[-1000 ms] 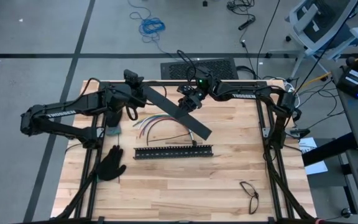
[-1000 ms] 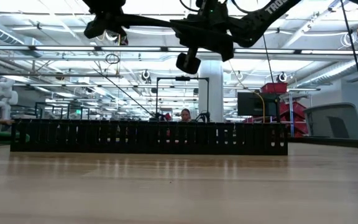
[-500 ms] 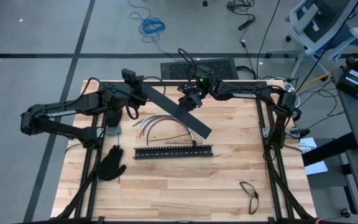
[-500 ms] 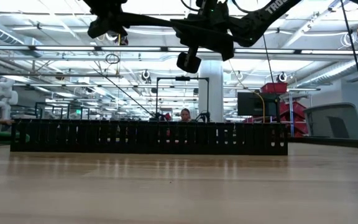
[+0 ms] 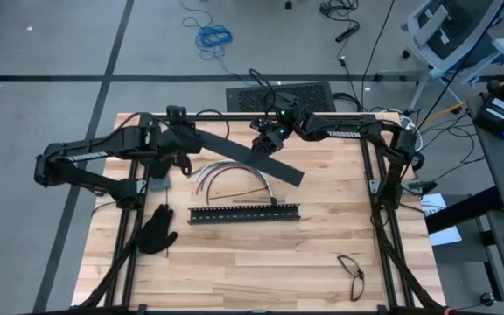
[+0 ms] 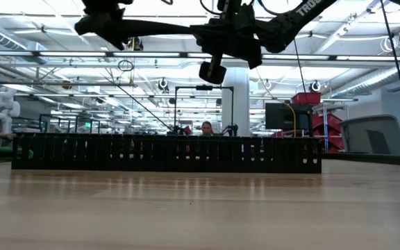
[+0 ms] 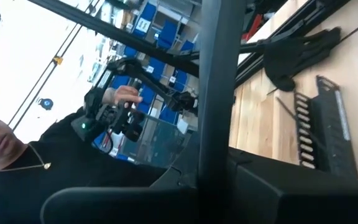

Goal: Ziptie cables

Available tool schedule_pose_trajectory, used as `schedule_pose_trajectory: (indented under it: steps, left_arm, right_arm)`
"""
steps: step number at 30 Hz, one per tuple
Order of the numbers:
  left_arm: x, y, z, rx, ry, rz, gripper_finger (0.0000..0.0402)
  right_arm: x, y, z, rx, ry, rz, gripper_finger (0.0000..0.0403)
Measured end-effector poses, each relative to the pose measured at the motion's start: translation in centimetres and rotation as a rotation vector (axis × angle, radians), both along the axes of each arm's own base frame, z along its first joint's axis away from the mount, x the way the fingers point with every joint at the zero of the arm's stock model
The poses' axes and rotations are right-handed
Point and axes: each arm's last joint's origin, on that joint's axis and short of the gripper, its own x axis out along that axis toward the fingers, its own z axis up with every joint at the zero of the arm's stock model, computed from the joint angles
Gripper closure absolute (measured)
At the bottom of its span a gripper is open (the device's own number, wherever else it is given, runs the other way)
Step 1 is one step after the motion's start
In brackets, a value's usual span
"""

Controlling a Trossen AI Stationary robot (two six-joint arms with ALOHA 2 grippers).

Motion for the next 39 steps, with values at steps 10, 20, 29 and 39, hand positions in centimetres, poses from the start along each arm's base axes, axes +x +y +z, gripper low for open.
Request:
schedule_pose_trajectory:
  steps: [10, 20, 29, 39]
  left_arm:
    - [-0.1, -1.6, -1.1, 0.076, 0.192, -0.014, 0.0255]
    - [0.4, -1.4, -0.7, 0.134, 0.054, 0.089, 0.0255]
    - [-0.5, -1.5, 0.3, 0.101, -0.099, 0.222, 0.0255]
    - [-0.2, -1.4, 0.2, 0.127, -0.022, 0.167, 0.0255]
  right_arm:
    - [-0.1, 0.1, -0.5, -0.027, 0.002, 0.015, 0.0399]
    - [-0.2, -0.2, -0.4, -0.045, -0.021, 0.005, 0.0399]
    - [-0.2, -0.2, -0.2, -0.048, -0.036, 0.008, 0.0399]
    - [-0.2, -0.2, -0.1, -0.049, -0.041, 0.01, 0.04]
